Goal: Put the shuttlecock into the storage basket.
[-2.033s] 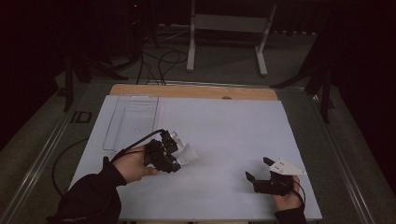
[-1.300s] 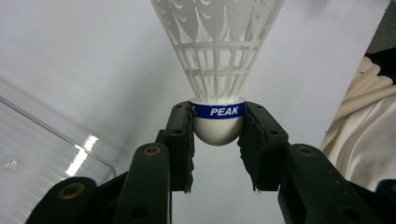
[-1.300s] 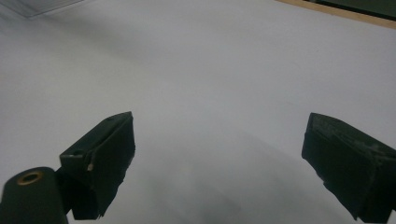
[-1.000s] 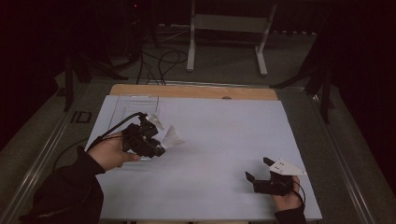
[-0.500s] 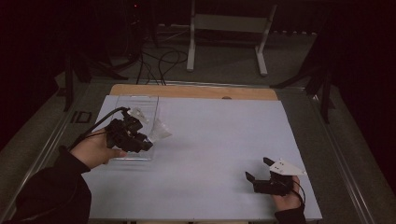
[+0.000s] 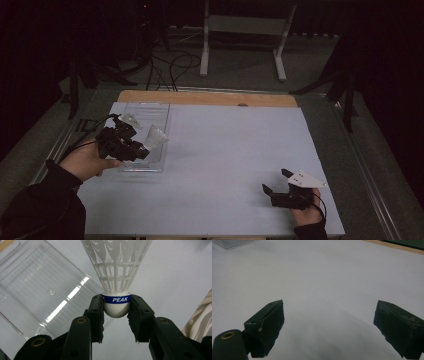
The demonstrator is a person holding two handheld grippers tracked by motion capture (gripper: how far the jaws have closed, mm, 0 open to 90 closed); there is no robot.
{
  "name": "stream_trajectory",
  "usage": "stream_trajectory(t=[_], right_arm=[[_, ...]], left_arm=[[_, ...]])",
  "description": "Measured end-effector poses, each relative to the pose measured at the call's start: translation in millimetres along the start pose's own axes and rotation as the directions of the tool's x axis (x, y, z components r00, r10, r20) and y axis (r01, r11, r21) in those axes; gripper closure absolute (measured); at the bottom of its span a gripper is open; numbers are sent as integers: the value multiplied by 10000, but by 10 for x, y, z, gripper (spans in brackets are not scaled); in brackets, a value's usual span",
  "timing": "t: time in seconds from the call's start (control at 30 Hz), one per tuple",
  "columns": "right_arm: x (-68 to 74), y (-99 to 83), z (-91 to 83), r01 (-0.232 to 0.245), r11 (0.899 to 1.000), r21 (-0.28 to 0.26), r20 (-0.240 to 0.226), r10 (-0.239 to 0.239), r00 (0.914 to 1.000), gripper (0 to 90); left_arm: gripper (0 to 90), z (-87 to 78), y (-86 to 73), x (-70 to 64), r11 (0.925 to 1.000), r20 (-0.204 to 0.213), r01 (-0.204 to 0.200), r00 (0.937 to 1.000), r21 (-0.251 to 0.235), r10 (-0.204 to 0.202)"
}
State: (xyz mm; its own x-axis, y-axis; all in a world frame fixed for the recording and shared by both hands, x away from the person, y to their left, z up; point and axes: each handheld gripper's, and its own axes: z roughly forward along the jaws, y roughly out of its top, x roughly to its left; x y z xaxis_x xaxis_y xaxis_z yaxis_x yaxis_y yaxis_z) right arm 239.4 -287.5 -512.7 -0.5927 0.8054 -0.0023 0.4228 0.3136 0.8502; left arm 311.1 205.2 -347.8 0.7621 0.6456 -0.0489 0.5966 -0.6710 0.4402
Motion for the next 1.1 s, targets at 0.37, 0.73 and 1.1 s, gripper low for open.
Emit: stream_trajectory(t=[0.37, 0.73, 1.1], right_arm=[[1, -1, -1, -19, 10000, 38, -8, 19, 10000, 93], [6, -1, 5, 6, 10000, 73, 2, -6, 10000, 93], [16, 1, 11, 13, 9999, 107, -17, -13, 10000, 93]], left_arm=[[661, -99, -147, 131, 9997, -167, 169, 9997, -199, -173], [660, -138, -298, 303, 9991, -320, 140, 9994, -412, -153], [660, -169, -439, 531, 9968, -698, 703, 9949, -375, -728]])
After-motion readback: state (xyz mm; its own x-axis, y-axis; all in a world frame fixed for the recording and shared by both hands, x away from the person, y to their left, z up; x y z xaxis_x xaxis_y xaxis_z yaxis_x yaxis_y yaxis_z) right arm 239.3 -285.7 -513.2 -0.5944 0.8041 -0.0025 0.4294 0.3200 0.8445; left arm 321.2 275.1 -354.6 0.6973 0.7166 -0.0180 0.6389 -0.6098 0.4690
